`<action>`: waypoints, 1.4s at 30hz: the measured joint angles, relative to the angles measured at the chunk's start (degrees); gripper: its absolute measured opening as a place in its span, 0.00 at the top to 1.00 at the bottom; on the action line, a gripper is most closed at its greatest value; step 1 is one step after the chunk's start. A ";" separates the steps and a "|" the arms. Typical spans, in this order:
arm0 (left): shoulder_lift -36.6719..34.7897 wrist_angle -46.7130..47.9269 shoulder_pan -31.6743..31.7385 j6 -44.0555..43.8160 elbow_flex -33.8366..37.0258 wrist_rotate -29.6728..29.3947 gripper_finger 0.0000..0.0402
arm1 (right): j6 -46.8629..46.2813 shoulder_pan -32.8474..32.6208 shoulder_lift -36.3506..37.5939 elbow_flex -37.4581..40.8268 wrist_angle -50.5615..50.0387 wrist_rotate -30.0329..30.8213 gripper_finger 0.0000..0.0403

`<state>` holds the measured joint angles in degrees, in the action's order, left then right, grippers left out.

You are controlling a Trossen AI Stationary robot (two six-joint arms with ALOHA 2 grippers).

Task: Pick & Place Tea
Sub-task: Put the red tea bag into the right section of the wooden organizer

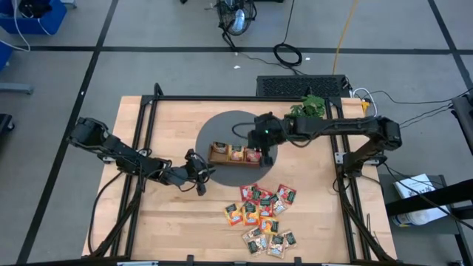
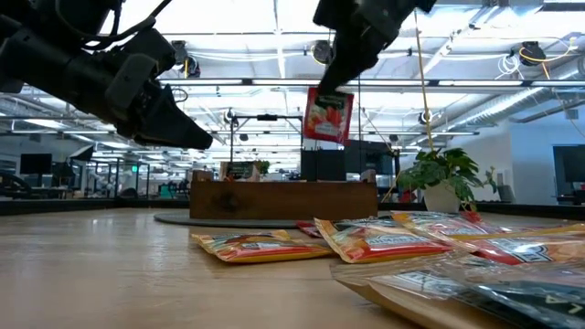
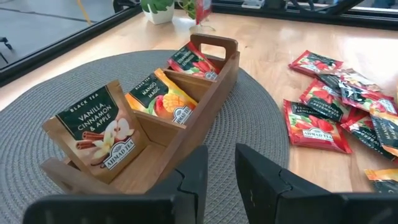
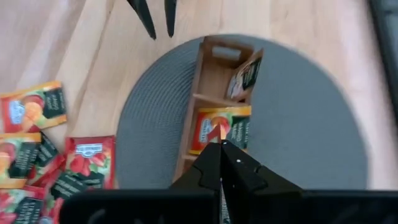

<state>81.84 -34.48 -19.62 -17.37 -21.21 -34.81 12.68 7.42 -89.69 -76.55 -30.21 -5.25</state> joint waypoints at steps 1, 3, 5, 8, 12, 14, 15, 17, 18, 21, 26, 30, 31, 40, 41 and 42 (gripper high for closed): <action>0.01 0.00 0.00 0.23 -0.01 -0.18 0.78 | -0.57 0.91 -0.60 0.00 -0.09 -1.54 1.00; 0.00 -0.02 0.01 0.23 0.00 -0.23 0.78 | -1.24 2.53 -2.38 0.00 -0.36 -3.69 1.00; 0.00 -0.02 0.04 0.23 -0.02 -0.24 0.78 | -1.35 3.63 -4.41 0.00 -0.95 -3.83 1.00; 0.00 -0.02 0.04 0.25 0.00 -0.25 0.78 | -1.26 4.33 -7.86 0.00 -1.34 -3.85 1.00; 0.00 -0.02 0.04 0.27 0.00 -0.25 0.78 | -1.04 4.60 -11.18 0.02 -1.33 -3.84 1.00; 0.00 0.00 0.04 0.28 0.00 -0.28 0.78 | -0.66 4.63 -12.13 0.04 -1.31 -3.68 1.00; 0.00 0.02 0.04 0.31 0.00 -0.28 0.78 | -0.37 4.63 -12.43 0.04 -1.07 -3.42 1.00; 0.00 0.02 0.04 0.42 -0.02 -0.28 0.78 | 0.05 4.63 -12.48 0.04 -0.92 -1.96 1.00; 0.00 0.00 0.04 0.42 0.00 -0.28 0.78 | 0.17 4.63 -12.46 0.04 -0.88 -1.45 1.00; 0.00 0.04 0.03 0.42 -0.01 -0.30 0.78 | 0.17 4.92 -12.46 0.04 -0.48 -0.76 1.00; 0.00 0.04 0.00 0.36 0.00 -0.25 0.78 | -0.01 5.39 -12.44 1.00 1.18 -0.67 1.00; 0.00 0.04 0.00 0.35 -0.01 0.02 0.78 | 0.01 6.04 -12.46 3.05 4.07 -0.75 1.00; 0.00 0.04 0.00 0.36 -0.02 0.03 0.78 | 0.01 6.22 -12.44 3.66 4.82 -0.77 1.00; 0.00 0.13 0.04 0.75 -0.01 0.01 0.78 | 1.61 7.98 -12.46 7.15 10.27 -0.75 0.99; 0.00 0.13 0.04 0.75 0.00 0.01 0.78 | 2.30 7.98 -12.46 7.17 10.61 -0.72 0.98; 0.00 0.13 0.04 0.75 -0.02 0.01 0.78 | 2.82 7.98 -12.46 7.17 11.09 -0.56 0.96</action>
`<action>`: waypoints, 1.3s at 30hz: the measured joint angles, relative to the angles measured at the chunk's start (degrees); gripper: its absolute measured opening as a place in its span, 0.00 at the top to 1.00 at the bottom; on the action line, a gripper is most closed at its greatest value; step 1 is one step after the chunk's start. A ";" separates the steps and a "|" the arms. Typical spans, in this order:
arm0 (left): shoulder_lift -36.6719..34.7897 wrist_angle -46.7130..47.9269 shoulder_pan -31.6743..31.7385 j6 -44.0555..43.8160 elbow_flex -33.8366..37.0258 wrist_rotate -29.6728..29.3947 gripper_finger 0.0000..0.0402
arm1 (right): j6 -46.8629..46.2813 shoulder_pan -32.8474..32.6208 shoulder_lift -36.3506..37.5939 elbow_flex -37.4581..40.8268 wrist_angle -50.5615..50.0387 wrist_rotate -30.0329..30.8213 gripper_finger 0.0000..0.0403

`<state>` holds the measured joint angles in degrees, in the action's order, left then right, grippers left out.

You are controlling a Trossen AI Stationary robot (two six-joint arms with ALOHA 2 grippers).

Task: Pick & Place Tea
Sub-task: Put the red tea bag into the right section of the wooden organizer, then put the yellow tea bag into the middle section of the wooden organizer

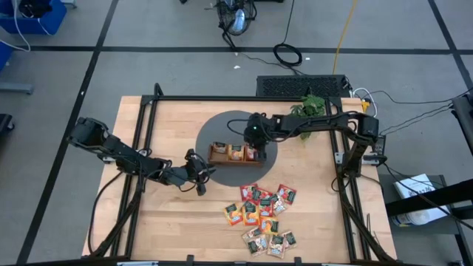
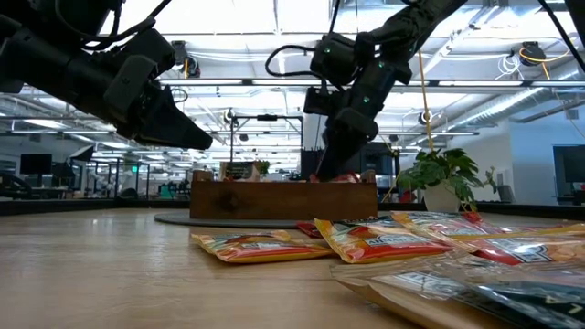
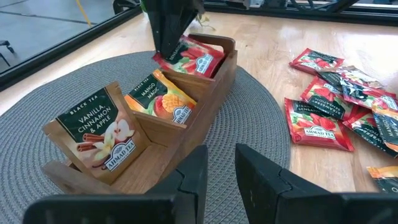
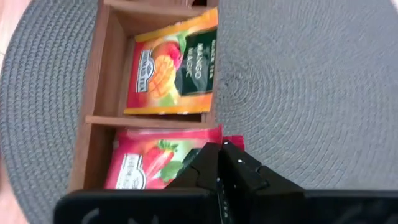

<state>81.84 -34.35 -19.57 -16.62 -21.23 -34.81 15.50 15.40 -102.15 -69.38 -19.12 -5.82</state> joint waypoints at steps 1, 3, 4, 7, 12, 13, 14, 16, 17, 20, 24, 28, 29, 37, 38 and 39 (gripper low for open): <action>0.00 0.01 0.00 0.00 0.02 0.00 0.78 | 0.19 -0.08 0.02 0.00 0.50 0.16 0.94; 0.00 0.13 0.00 0.00 0.01 -0.02 0.78 | 0.30 -0.40 0.02 0.00 0.85 1.18 0.89; 0.00 0.24 0.00 0.00 0.01 -0.02 0.78 | 0.80 -0.48 0.02 0.00 0.88 1.62 0.86; 0.00 0.35 0.00 -0.02 0.02 -0.02 0.78 | 1.89 -0.57 0.02 0.00 0.90 4.06 0.75; 0.00 0.35 -0.02 -0.37 0.01 -0.04 0.78 | 2.15 -0.12 0.42 0.00 0.89 6.00 0.58; 0.00 0.35 -0.02 -0.37 0.00 -0.04 0.78 | 2.15 -0.04 0.53 0.00 0.97 5.98 0.56; 0.00 0.35 -0.02 -0.37 0.02 -0.04 0.78 | 2.10 -0.04 0.61 -0.02 1.01 5.94 0.54; 0.00 0.35 -0.04 -0.37 0.01 -0.04 0.78 | 1.74 -0.04 0.74 -0.02 0.79 5.85 0.51; 0.00 0.35 -0.04 -0.37 0.02 -0.04 0.78 | 1.77 -0.06 0.76 -0.02 0.84 5.84 0.50; 0.00 0.35 -0.04 -0.36 0.02 -0.07 0.78 | 2.04 -0.08 0.81 -0.02 0.88 5.81 0.47; 0.00 0.35 -0.04 -0.35 0.00 -0.09 0.78 | 2.60 -0.11 0.81 -0.02 0.74 5.83 0.47; 0.00 0.35 -0.04 -0.35 0.02 -0.09 0.78 | 3.17 -1.27 0.91 -0.02 -0.78 5.93 0.49; 0.00 0.33 -0.04 -0.35 0.00 -0.09 0.78 | 3.72 -1.91 1.15 -0.02 -1.70 6.03 0.49; 0.00 0.26 -0.04 -0.39 0.01 -0.09 0.78 | 9.90 -8.44 1.94 -0.09 -1.77 21.07 0.49; 0.00 0.12 -0.04 -0.42 0.02 -0.09 0.78 | 10.11 -8.98 2.21 -0.07 -2.00 21.61 0.49; 0.00 0.11 -0.04 -0.42 0.02 -0.09 0.78 | 10.33 -9.54 2.45 -0.07 -2.02 22.06 0.49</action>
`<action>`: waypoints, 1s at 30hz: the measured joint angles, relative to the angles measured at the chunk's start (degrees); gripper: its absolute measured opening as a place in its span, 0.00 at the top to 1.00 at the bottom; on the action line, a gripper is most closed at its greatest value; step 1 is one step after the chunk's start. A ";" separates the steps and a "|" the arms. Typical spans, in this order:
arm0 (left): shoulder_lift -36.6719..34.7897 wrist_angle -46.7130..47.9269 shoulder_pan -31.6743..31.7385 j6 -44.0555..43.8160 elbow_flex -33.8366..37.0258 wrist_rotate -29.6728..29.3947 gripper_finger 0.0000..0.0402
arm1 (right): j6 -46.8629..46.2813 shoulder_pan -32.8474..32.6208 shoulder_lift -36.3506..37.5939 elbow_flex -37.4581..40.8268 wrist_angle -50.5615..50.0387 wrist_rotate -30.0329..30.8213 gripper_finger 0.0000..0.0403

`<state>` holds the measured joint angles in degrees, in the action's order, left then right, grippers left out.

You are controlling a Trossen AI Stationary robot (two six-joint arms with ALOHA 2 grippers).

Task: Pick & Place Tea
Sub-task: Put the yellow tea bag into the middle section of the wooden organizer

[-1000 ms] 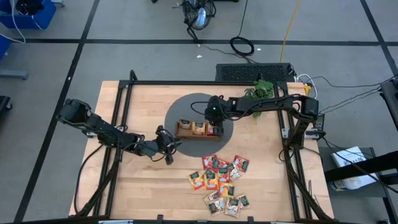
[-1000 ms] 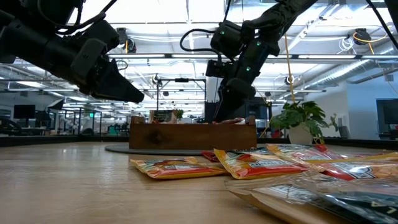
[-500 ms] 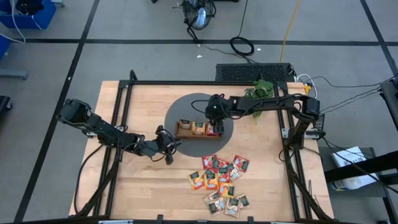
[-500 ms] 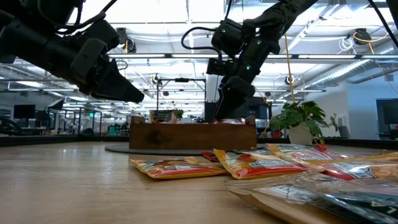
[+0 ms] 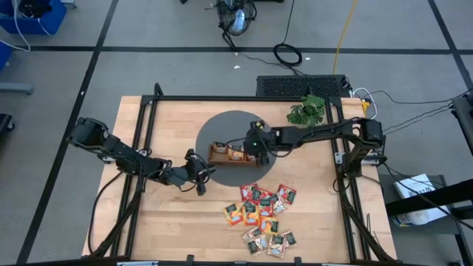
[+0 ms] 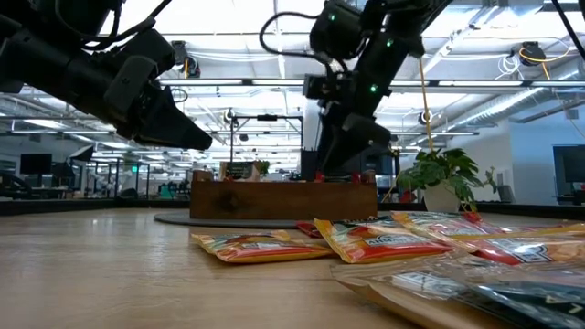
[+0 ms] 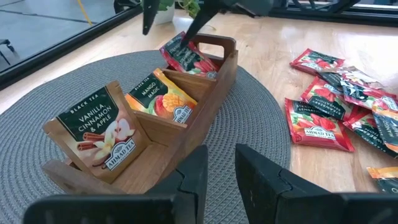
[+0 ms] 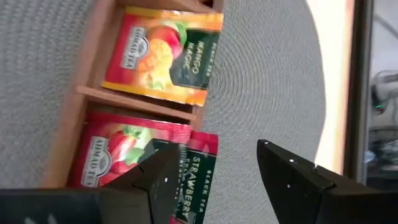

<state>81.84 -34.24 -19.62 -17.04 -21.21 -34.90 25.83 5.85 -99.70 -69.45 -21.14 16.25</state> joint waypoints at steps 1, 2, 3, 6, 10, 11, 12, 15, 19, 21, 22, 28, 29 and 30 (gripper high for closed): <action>0.00 0.00 0.00 0.00 0.00 0.01 0.78 | 0.29 -0.44 0.58 -0.02 0.19 0.07 0.49; 0.00 0.00 0.00 0.00 -0.01 0.00 0.78 | 0.43 -0.92 1.38 -0.02 -0.06 0.16 0.49; 0.00 0.02 0.00 -0.02 -0.02 -0.01 0.78 | 0.53 -1.30 2.30 -0.02 -0.20 0.19 0.49; 0.00 0.15 0.01 0.00 -0.02 0.04 0.78 | 0.63 -1.68 6.12 -0.03 -0.07 -0.29 0.50; 0.00 0.15 0.02 -0.05 0.00 0.29 0.78 | -0.19 0.68 9.60 -0.11 -1.57 -7.46 0.53; 0.00 0.16 0.02 -0.17 -0.02 0.31 0.78 | -0.78 1.45 9.94 -0.11 -2.19 -9.35 0.54; 0.00 0.17 0.02 -0.22 -0.02 0.33 0.78 | -1.27 2.16 10.13 -0.09 -2.26 -10.38 0.56; 0.00 0.17 0.02 -0.24 -0.02 0.33 0.78 | -2.39 3.47 10.20 1.10 -1.72 -10.11 0.63; 0.00 0.17 0.02 -0.25 -0.02 0.36 0.78 | -2.19 4.10 10.10 4.57 1.51 -10.29 0.80; 0.00 0.17 0.02 -0.20 -0.02 0.36 0.78 | -2.20 4.07 10.10 5.56 2.43 -10.32 0.88; 0.00 0.18 0.02 -0.20 -0.02 0.36 0.78 | -2.21 3.68 10.10 5.75 2.32 -10.33 0.92; 0.00 0.24 0.02 -0.16 -0.02 0.42 0.78 | -3.68 -3.07 11.03 5.73 1.29 -16.44 0.95; 0.00 0.24 -0.01 -0.19 -0.02 0.51 0.78 | -4.86 -4.47 11.17 5.73 1.17 -18.32 0.93; 0.00 0.23 -0.02 -0.36 -0.01 1.06 0.78 | -6.26 -5.92 11.20 5.73 1.39 -20.52 0.91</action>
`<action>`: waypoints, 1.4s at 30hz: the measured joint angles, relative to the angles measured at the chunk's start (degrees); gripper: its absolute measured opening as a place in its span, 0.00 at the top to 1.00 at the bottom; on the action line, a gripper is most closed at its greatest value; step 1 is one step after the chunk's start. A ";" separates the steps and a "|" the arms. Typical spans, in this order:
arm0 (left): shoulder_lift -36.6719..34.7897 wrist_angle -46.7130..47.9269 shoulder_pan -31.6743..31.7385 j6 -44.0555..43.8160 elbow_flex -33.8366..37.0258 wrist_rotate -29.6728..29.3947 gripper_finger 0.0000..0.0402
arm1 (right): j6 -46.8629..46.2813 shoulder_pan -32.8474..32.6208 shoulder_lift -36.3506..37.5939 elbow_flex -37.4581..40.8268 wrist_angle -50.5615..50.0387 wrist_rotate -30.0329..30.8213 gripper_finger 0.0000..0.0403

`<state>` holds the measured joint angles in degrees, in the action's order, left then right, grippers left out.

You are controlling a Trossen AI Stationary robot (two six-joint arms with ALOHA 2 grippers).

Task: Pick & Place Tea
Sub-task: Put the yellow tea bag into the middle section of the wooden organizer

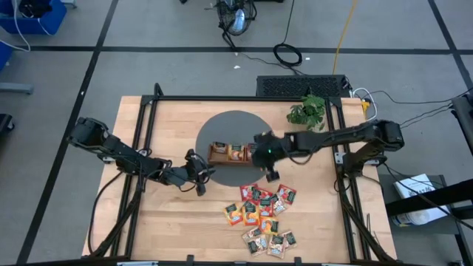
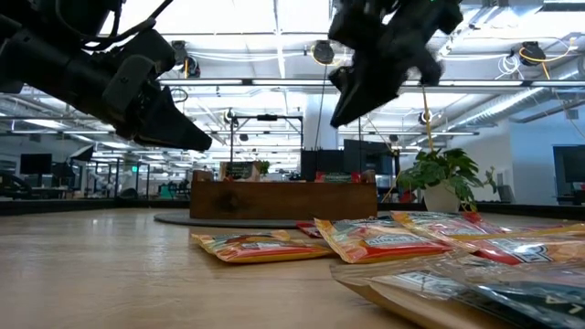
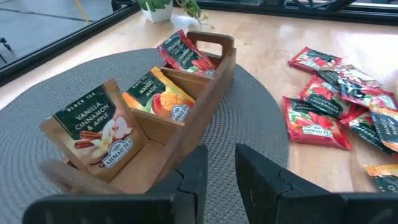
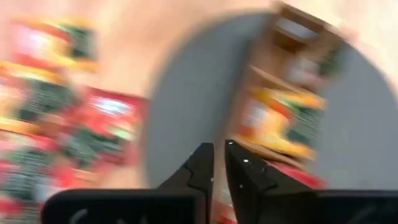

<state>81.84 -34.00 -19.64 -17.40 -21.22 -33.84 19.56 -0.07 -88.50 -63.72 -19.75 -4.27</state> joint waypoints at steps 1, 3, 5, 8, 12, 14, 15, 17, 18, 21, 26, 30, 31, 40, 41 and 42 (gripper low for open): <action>0.00 -0.02 0.00 -0.40 -0.01 0.94 0.78 | -1.45 -1.44 0.01 0.00 0.27 -1.90 0.88; 0.00 -0.28 0.00 -1.45 -0.01 3.15 0.78 | -5.40 -4.27 -0.13 0.00 0.26 -4.85 0.82; 0.00 -0.50 0.00 -2.63 -0.01 5.08 0.78 | -10.13 -7.05 -0.76 0.47 2.22 -6.70 0.76; 0.00 -0.50 0.00 -2.64 -0.01 5.39 0.78 | -17.78 -11.68 -3.25 1.63 7.55 -9.50 0.67; 0.00 -0.99 0.00 -2.79 -0.01 5.37 0.78 | -21.96 -16.68 -8.52 1.75 10.64 -6.77 0.60; 0.00 -0.95 -0.06 -2.85 -0.01 5.39 0.78 | -23.58 -17.41 -11.12 1.75 11.44 -6.57 0.58; 0.00 -1.02 -0.15 -2.85 -0.01 5.39 0.78 | -24.65 -17.36 -12.24 1.75 11.56 -6.85 0.58; 0.00 -1.00 -0.34 -2.78 -0.01 5.37 0.78 | -26.24 -17.09 -14.50 1.75 12.21 -7.61 0.58; 0.00 -0.98 -0.42 -2.57 -0.01 5.39 0.78 | -26.61 -16.94 -15.35 1.75 12.92 -7.53 0.58; 0.00 -0.85 -0.37 -2.25 -0.01 5.39 0.78 | -27.97 -16.38 -16.74 1.75 14.14 -7.82 0.58; 0.00 -0.34 -0.37 -1.72 0.00 5.42 0.78 | -30.93 -15.70 -16.60 1.75 14.11 -8.52 0.58; 0.00 -0.32 -0.38 -0.88 0.00 5.46 0.78 | -32.36 -16.15 -16.63 1.75 13.00 -10.41 0.58; 0.00 -0.34 -0.37 -0.85 -0.01 5.46 0.78 | -31.83 -16.21 -16.60 1.75 11.99 -9.37 0.58; 0.00 -0.47 -0.37 -0.87 -0.01 5.48 0.78 | -31.05 -16.20 -16.65 1.75 9.57 -9.00 0.59; 0.00 -0.47 -0.37 -0.95 -0.01 5.48 0.78 | -31.04 -16.18 -16.65 1.75 9.61 -9.51 0.59; 0.00 -0.49 -0.37 -0.95 -0.01 5.48 0.78 | -30.98 -16.16 -16.65 1.75 9.68 -9.74 0.59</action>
<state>81.84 -34.50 -20.01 -18.35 -21.23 -28.36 -11.42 -16.23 -105.14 -61.98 -10.07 -14.01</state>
